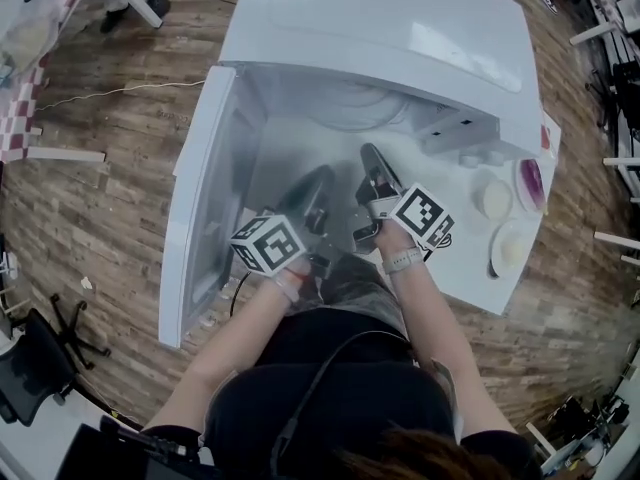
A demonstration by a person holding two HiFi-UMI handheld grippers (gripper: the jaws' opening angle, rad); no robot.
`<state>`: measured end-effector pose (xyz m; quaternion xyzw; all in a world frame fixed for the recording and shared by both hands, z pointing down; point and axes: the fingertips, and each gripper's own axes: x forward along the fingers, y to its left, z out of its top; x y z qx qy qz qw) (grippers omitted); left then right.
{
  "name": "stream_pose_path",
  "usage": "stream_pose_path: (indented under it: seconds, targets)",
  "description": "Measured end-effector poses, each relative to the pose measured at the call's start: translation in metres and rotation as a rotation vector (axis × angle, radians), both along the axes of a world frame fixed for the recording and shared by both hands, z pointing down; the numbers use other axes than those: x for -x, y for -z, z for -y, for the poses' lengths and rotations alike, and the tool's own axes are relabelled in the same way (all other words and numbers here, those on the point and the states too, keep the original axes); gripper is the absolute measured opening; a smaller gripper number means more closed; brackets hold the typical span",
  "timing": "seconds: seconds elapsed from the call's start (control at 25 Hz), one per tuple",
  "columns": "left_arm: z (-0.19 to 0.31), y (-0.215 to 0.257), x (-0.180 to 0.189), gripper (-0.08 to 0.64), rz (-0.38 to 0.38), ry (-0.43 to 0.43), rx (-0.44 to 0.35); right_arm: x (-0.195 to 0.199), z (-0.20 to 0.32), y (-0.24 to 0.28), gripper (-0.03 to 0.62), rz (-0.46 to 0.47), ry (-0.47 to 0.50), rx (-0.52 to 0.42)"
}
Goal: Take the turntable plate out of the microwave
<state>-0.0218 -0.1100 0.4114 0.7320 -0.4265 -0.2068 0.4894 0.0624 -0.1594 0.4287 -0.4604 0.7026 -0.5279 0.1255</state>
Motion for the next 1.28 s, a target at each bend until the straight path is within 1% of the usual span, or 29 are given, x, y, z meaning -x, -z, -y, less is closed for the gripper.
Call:
stream_pose_path:
  seconds: [0.04, 0.08, 0.12, 0.2, 0.36, 0.52, 0.68, 0.8, 1.0, 1.12, 1.2, 1.28]
  targets:
    - [0.002, -0.003, 0.001, 0.012, -0.003, 0.009, 0.006, 0.001, 0.006, -0.001, 0.049, 0.021, -0.006, 0.008]
    - [0.006, -0.006, 0.002, 0.012, -0.009, 0.017, 0.011, 0.003, 0.012, -0.002, 0.088, 0.045, -0.011, 0.017]
    - [0.009, -0.008, 0.002, 0.012, -0.016, 0.023, 0.015, 0.005, 0.018, -0.003, 0.101, 0.071, -0.017, 0.029]
    - [0.014, -0.010, -0.001, 0.012, -0.025, 0.024, 0.018, 0.006, 0.027, -0.005, 0.101, 0.118, -0.036, 0.053]
    - [0.023, -0.010, -0.004, 0.012, -0.020, 0.017, 0.014, 0.006, 0.039, -0.008, 0.101, 0.185, -0.068, 0.090]
    - [0.031, -0.010, -0.004, 0.012, -0.026, 0.027, 0.010, 0.005, 0.045, -0.014, 0.100, 0.251, -0.101, 0.152]
    - [0.040, -0.012, -0.003, 0.012, -0.047, 0.050, 0.012, 0.003, 0.050, -0.017, 0.098, 0.268, -0.119, 0.174]
    - [0.045, -0.014, -0.004, 0.014, -0.057, 0.059, 0.021, 0.002, 0.049, -0.020, 0.076, 0.266, -0.122, 0.185]
    - [0.051, -0.022, -0.004, 0.014, -0.055, 0.071, 0.036, 0.001, 0.049, -0.023, 0.061, 0.294, -0.130, 0.183]
    - [0.053, -0.026, -0.005, 0.015, -0.024, 0.064, 0.042, 0.000, 0.047, -0.024, 0.052, 0.299, -0.126, 0.169]
    - [0.054, -0.026, -0.006, 0.021, 0.013, 0.049, 0.039, -0.001, 0.047, -0.024, 0.051, 0.299, -0.128, 0.165]
    - [0.056, -0.025, -0.009, 0.049, 0.059, 0.029, 0.029, -0.002, 0.045, -0.024, 0.049, 0.301, -0.129, 0.168]
